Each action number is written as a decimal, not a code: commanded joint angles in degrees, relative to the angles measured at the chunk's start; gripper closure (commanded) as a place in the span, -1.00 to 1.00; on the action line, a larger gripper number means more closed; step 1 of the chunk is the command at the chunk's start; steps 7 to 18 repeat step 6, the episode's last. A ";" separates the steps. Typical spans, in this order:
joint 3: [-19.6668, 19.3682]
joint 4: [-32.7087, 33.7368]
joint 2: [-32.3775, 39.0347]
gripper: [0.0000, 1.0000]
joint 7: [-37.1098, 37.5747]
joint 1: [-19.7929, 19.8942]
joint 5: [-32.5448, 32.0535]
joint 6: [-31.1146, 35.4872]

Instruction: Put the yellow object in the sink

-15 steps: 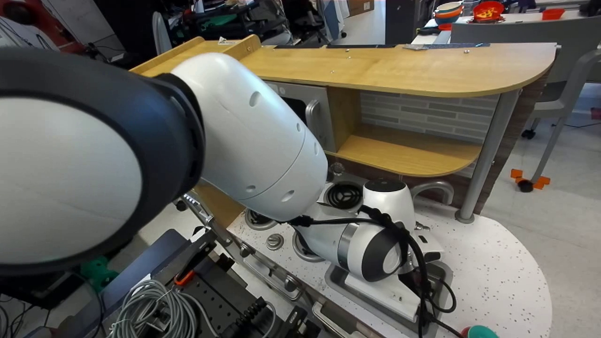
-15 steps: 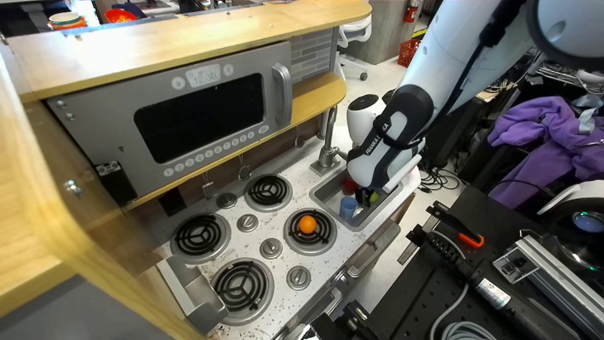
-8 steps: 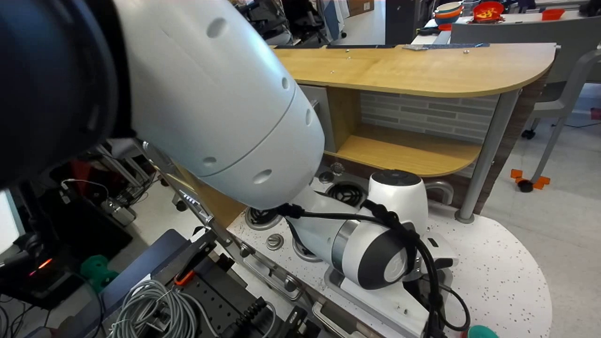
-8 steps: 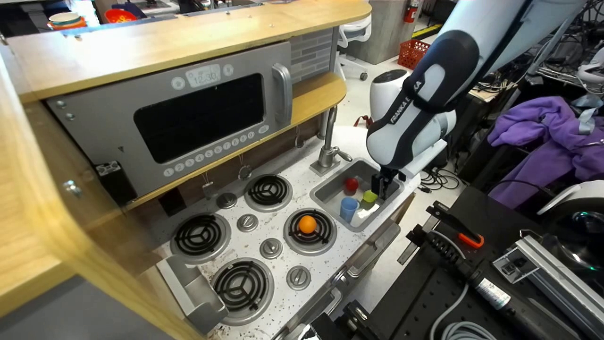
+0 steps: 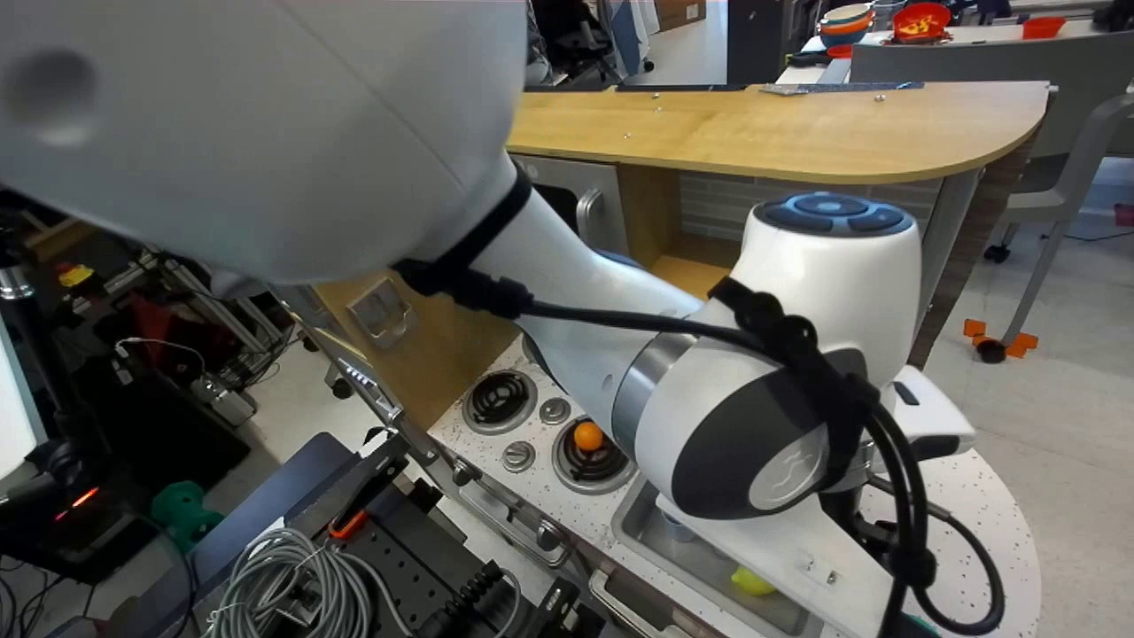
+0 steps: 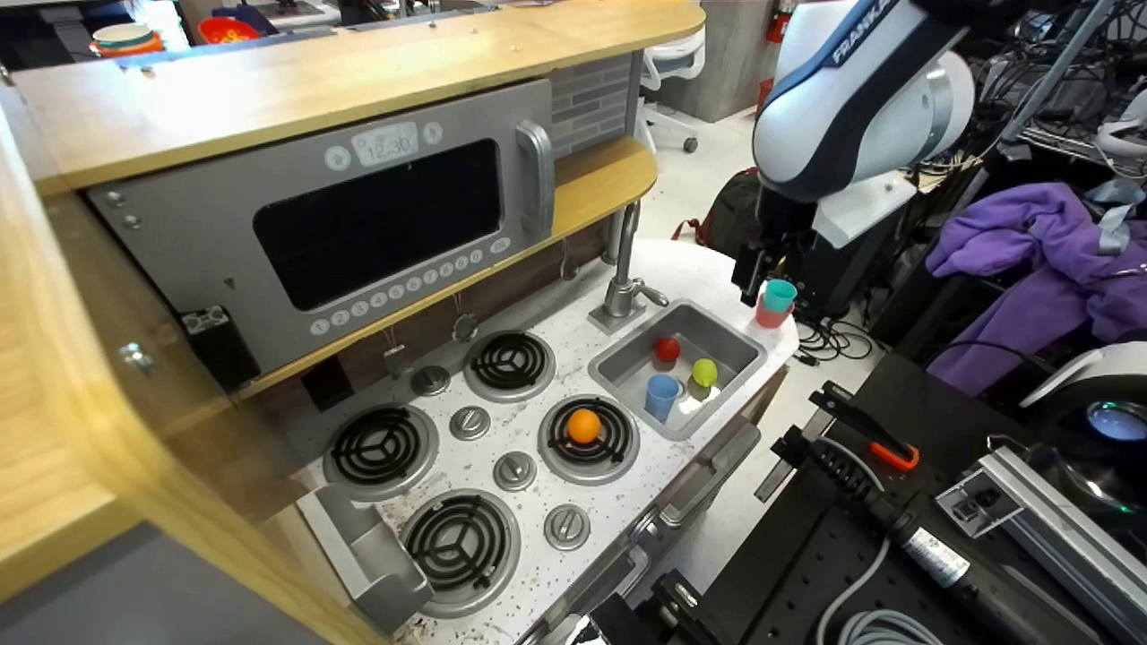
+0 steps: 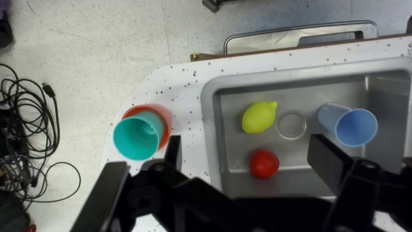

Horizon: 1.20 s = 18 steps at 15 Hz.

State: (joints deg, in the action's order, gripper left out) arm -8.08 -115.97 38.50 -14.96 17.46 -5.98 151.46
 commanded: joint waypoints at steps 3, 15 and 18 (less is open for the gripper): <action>1.08 -1.75 -5.87 -1.00 -2.09 2.01 2.47 -1.76; 1.08 -1.77 -5.20 -1.00 -2.05 1.89 2.42 -1.70; 1.08 -1.77 -5.20 -1.00 -2.05 1.89 2.42 -1.70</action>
